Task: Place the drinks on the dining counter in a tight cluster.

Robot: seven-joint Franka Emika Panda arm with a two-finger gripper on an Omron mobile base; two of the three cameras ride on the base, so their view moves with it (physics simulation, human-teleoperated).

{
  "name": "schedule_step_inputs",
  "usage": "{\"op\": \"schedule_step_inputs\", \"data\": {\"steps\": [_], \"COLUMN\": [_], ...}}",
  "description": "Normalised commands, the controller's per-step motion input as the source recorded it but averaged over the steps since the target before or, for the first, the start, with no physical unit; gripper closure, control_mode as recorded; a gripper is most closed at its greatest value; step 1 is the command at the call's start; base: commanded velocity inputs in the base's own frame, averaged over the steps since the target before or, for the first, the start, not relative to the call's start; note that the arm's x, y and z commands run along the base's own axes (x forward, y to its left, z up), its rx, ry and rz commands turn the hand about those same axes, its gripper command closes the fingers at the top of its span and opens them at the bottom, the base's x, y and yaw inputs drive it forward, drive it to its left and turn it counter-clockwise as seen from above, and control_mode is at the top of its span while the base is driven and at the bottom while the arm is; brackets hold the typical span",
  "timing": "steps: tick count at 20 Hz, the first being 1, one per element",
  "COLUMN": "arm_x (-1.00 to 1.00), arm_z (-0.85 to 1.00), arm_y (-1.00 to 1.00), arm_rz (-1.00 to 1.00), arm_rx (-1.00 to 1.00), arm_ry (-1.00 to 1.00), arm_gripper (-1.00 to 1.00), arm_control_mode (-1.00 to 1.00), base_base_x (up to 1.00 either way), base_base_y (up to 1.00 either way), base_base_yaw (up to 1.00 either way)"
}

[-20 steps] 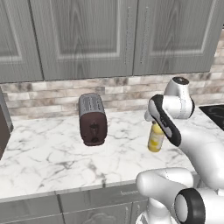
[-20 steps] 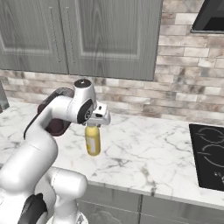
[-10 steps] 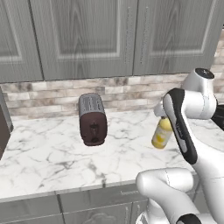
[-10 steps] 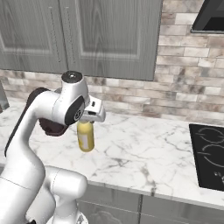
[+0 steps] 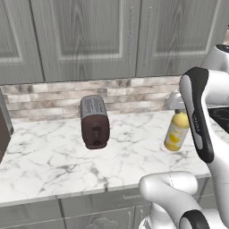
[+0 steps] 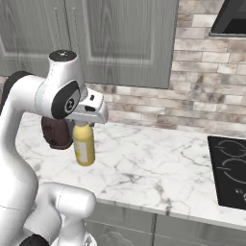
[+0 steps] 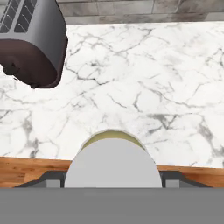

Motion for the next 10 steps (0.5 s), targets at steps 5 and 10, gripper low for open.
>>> {"op": "schedule_step_inputs", "data": {"steps": [5, 10], "arm_x": [-0.28, 0.0], "arm_z": [0.12, 0.0], "arm_y": [0.08, 0.0], "arm_rz": [0.01, 0.0], "arm_rx": [0.0, 0.0], "arm_ry": [-0.03, 0.0], "arm_gripper": [1.0, 1.0], "arm_control_mode": [-1.0, -1.0], "base_base_x": [0.0, 0.0], "base_base_y": [0.0, 0.0], "base_base_yaw": [0.0, 0.0]}}
